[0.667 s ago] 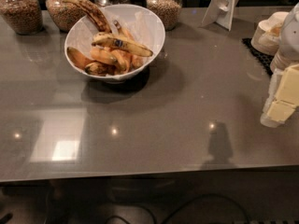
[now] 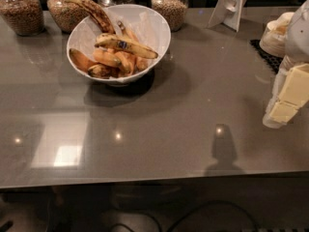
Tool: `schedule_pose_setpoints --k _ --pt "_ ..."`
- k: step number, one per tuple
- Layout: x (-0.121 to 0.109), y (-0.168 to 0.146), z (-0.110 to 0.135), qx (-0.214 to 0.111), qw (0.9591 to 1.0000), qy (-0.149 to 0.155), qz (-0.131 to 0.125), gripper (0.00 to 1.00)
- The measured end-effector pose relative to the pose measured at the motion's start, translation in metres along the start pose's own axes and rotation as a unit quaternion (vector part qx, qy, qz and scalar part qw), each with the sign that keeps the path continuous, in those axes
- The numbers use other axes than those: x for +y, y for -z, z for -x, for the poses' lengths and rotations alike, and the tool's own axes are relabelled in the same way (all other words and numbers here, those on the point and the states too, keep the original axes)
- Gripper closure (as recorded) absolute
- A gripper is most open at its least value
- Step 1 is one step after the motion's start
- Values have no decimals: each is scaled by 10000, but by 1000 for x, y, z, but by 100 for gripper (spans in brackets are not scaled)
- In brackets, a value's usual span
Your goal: Pick banana from white bowl
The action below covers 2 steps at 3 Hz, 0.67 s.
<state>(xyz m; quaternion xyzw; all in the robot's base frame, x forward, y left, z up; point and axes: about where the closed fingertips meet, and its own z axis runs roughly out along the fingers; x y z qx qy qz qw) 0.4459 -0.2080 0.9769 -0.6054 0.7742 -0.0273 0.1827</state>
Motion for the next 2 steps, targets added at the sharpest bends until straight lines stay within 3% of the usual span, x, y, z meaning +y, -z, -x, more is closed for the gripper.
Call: schedule_pose_setpoints --k 1,2 --pt "-22 -8 28 -693 9973 8 -230 0" --pt "-58 -19 66 -1440 9883 -14 -495 0"
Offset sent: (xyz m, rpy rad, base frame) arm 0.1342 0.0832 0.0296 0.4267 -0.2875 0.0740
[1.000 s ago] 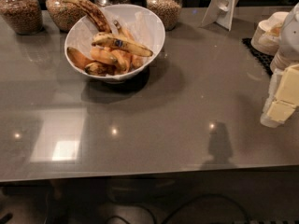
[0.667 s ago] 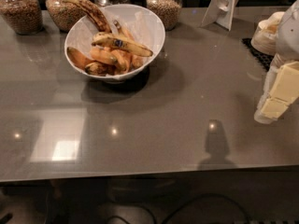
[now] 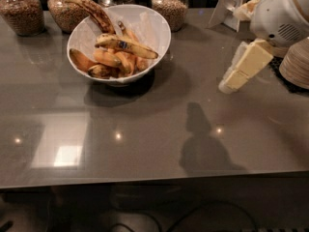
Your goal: Pick banana from white bowl
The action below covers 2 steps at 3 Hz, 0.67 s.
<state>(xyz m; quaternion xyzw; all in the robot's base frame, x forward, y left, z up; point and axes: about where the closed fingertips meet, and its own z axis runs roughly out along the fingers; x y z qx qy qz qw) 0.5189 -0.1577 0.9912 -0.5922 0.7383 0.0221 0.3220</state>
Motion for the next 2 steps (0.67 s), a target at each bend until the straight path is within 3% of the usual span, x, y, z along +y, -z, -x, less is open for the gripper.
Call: schedule_pose_setpoints --k 1,2 --pt "-35 -32 39 -704 9975 16 -42 0" --pt "-66 -68 83 -1310 9913 57 119 0"
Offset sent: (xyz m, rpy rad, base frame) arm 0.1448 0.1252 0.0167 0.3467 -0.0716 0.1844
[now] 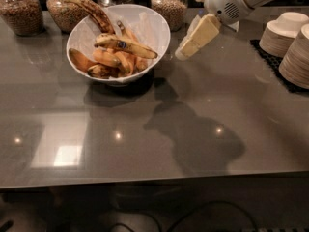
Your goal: Pick banana from white bowl
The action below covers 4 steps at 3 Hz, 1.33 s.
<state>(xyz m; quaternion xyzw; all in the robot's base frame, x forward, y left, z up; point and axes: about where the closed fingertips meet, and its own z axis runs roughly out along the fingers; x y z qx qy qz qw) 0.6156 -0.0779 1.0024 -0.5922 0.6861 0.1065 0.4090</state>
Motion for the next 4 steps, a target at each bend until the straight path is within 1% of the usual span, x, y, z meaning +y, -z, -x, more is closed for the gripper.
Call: schedule_pose_setpoints --k 1,2,3,4 --pt "0 0 0 0 10000 0 0 0" --pt "-5 -23 10 -182 9994 216 202 0" --pt "-10 -60 23 -458 9961 428 623 5" --pt "-8 -90 29 -639 9916 489 1013 22"
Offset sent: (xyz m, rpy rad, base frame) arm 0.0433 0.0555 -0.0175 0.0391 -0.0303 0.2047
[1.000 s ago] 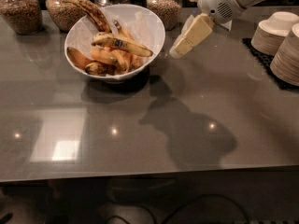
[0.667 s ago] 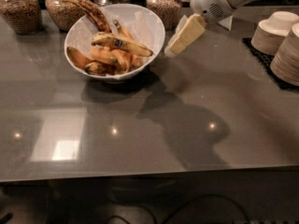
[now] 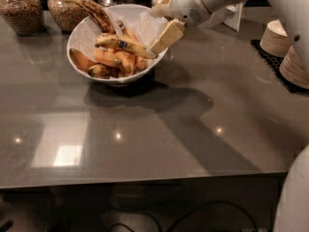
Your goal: Pick banana from white bowl
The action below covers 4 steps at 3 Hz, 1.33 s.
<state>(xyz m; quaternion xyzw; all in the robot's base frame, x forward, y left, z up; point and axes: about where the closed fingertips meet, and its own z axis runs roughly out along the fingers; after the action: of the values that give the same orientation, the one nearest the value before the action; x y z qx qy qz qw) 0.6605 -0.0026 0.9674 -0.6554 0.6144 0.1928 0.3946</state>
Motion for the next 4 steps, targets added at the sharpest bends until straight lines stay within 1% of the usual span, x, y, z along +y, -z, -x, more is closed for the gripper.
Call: schedule_pose_setpoints --k 1,2,3,4 --pt "1 -20 -2 -102 9996 -11 276 37" --pt "0 -34 -4 -153 9989 -14 441 35" --pt "-4 -48 -5 -170 9983 30 548 34" --pt "-10 -60 -5 -188 9981 71 582 35"
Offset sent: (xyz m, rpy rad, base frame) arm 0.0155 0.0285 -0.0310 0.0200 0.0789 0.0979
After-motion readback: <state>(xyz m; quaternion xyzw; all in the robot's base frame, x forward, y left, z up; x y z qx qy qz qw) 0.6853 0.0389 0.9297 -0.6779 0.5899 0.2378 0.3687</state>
